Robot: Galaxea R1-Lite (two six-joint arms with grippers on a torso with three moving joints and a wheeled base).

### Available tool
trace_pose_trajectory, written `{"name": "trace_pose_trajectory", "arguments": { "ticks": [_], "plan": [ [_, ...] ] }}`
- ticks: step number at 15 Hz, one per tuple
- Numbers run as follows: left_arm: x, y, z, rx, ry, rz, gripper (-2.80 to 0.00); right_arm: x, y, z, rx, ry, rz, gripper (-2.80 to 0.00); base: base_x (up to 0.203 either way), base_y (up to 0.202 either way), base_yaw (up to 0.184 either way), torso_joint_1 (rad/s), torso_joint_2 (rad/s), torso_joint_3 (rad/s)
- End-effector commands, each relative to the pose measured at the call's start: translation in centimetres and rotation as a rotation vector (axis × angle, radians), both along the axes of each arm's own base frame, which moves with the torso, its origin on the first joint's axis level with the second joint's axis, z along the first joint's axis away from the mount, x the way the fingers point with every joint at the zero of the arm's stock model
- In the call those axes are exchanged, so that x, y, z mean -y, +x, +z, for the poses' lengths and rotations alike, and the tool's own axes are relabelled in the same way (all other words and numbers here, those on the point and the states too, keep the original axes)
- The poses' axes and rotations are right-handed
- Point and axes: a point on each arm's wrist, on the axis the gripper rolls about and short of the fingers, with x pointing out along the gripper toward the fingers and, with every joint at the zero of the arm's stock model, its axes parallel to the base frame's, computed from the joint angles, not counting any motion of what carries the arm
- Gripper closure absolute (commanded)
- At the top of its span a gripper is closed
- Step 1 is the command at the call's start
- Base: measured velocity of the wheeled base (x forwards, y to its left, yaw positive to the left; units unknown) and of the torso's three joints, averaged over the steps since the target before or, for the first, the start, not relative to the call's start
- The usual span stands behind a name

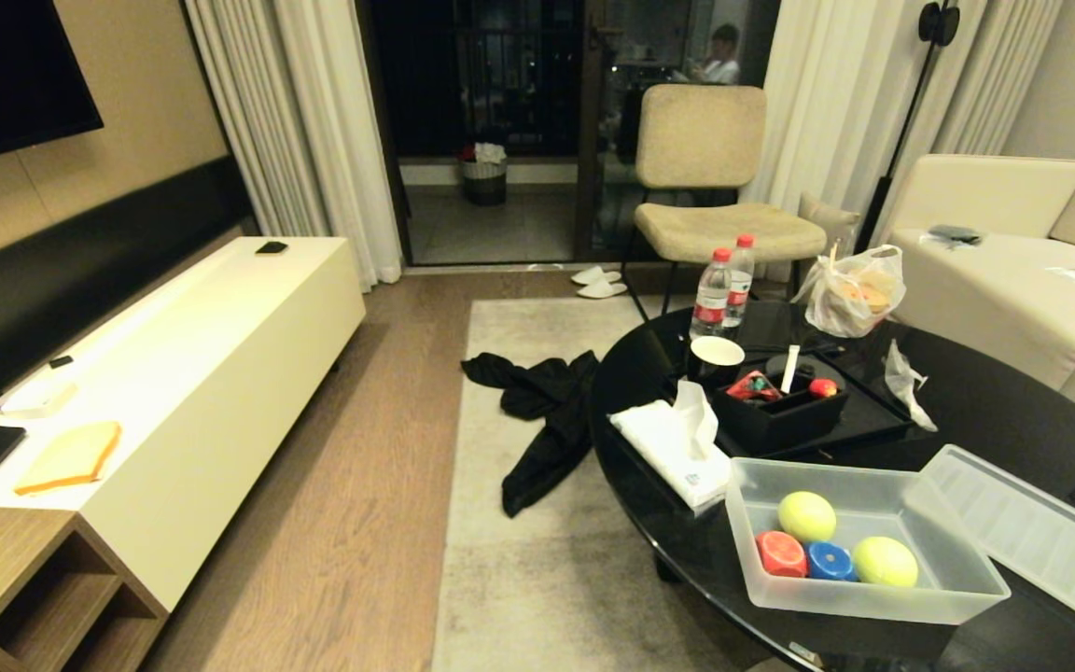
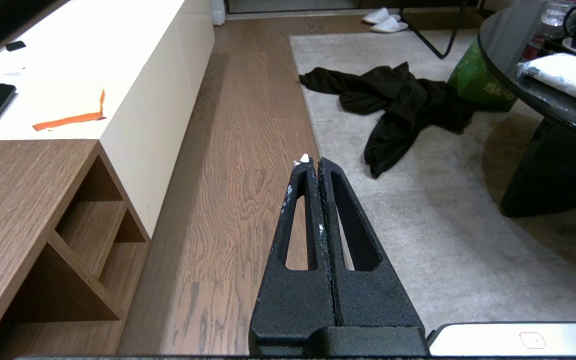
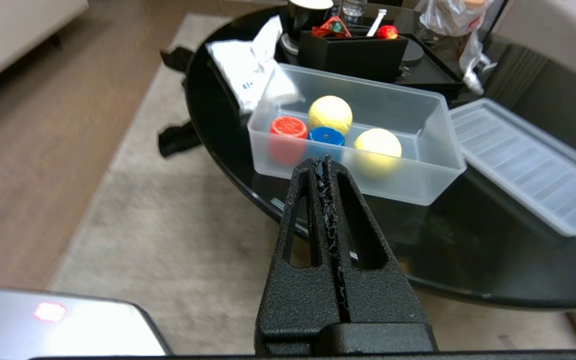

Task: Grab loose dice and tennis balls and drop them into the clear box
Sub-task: Pick up toys out of the box

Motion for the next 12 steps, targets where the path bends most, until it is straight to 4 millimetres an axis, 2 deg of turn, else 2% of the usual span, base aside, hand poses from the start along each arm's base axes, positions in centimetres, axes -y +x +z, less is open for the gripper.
{"name": "trace_pose_trajectory", "arguments": {
  "ticks": [1,4,12],
  "plan": [
    [0.0,0.02,-0.08,-0.003,0.0,-0.001,0.0,0.02,-0.08,-0.06,0.011,0.01,-0.007,0.0,0.0,0.0,0.0,0.0,0.0,0.0],
    [0.0,0.02,-0.08,-0.003,-0.002,-0.001,0.0,0.1,-0.07,-0.01,0.013,0.089,-0.043,0.0,0.0,0.0,0.0,0.0,0.0,0.0],
    [0.0,0.02,-0.08,-0.003,-0.006,-0.001,0.0,0.1,-0.08,0.01,0.016,0.09,-0.045,0.0,0.0,0.0,0.0,0.0,0.0,0.0]
  ]
}}
